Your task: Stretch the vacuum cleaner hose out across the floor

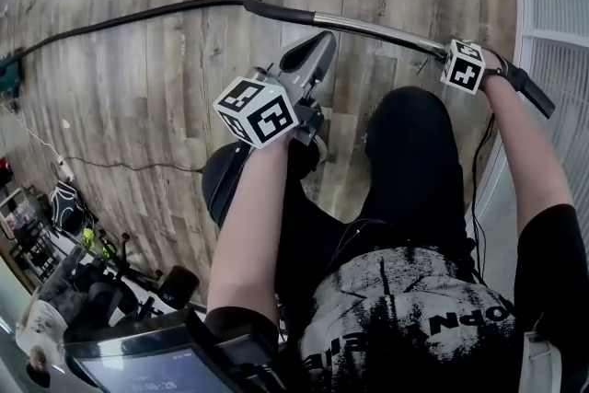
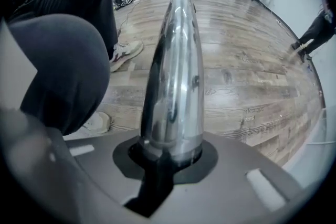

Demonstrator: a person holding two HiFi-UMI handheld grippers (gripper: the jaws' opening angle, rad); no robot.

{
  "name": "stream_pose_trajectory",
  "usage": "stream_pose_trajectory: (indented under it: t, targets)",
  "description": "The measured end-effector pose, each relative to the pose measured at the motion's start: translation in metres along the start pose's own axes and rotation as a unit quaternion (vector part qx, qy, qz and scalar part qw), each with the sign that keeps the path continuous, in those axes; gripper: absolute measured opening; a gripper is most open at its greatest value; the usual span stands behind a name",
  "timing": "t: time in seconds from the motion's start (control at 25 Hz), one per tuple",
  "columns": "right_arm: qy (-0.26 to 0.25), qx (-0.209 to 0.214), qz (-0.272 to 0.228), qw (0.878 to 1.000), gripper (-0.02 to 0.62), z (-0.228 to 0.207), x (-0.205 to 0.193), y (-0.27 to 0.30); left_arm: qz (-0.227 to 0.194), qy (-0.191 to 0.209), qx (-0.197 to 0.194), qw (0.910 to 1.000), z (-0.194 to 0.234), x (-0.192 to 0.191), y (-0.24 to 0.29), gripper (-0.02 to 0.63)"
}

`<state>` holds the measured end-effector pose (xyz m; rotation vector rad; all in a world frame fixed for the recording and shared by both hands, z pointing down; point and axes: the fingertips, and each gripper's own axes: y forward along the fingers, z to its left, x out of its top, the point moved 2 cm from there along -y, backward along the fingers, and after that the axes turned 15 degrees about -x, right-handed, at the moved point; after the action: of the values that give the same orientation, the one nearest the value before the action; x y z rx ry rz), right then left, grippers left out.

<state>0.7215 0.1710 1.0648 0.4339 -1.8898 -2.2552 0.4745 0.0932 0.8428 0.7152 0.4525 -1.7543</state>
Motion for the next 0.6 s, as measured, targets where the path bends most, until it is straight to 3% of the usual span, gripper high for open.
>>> stream_pose_trajectory:
  t: [0.24,0.6]
  targets:
    - [0.009,-0.016,-0.027,0.999,0.067,0.009,-0.033,0.08,-0.017,0.024,0.028,0.9992,0.028,-0.045,0.002,0.0]
    - [0.022,-0.011,-0.055,0.998,0.067,0.049,-0.042,0.146,0.01,0.068,0.087,0.9939,0.022,-0.079,-0.018,0.0]
